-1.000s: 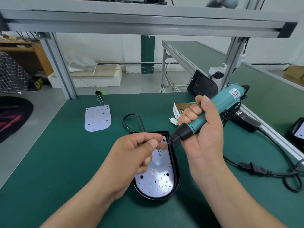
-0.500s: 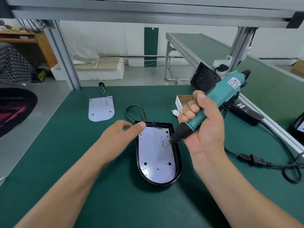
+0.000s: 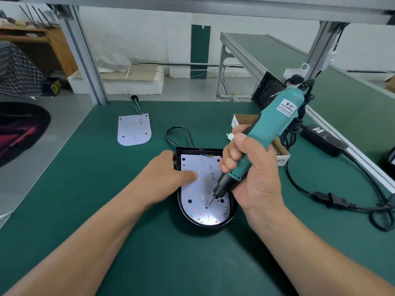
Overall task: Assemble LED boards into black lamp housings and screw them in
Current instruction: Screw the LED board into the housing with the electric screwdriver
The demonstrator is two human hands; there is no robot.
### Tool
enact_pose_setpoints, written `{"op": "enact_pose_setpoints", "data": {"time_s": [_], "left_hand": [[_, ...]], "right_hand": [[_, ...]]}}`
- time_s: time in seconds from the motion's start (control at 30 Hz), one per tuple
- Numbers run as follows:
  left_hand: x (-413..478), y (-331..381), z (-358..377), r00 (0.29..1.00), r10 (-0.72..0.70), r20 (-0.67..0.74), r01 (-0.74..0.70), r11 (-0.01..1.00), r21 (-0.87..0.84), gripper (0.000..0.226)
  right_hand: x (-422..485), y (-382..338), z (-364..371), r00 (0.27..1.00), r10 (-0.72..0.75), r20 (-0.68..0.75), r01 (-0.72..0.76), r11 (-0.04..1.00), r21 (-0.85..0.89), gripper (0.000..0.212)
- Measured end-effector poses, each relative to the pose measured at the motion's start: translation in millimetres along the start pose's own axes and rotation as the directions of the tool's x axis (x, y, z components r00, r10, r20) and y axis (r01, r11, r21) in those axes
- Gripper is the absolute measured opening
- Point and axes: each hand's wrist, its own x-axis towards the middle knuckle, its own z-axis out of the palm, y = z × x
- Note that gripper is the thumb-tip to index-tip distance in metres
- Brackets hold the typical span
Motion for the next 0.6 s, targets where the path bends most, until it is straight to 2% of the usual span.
{"op": "enact_pose_setpoints", "data": {"time_s": [0.3, 0.6], "left_hand": [[-0.7, 1.9, 1.2, 1.000, 0.016, -0.016, -0.016, 1.000, 0.010, 0.058], [-4.0, 4.8, 1.4, 1.000, 0.013, -0.002, -0.013, 1.000, -0.001, 0.060]], "right_hand": [[-2.0, 2.4, 1.5, 0.998, -0.022, 0.050, 0.024, 0.999, -0.047, 0.014], [-5.2, 0.8, 5.0, 0.996, -0.027, 0.083, 0.033, 0.996, -0.082, 0.008]]}}
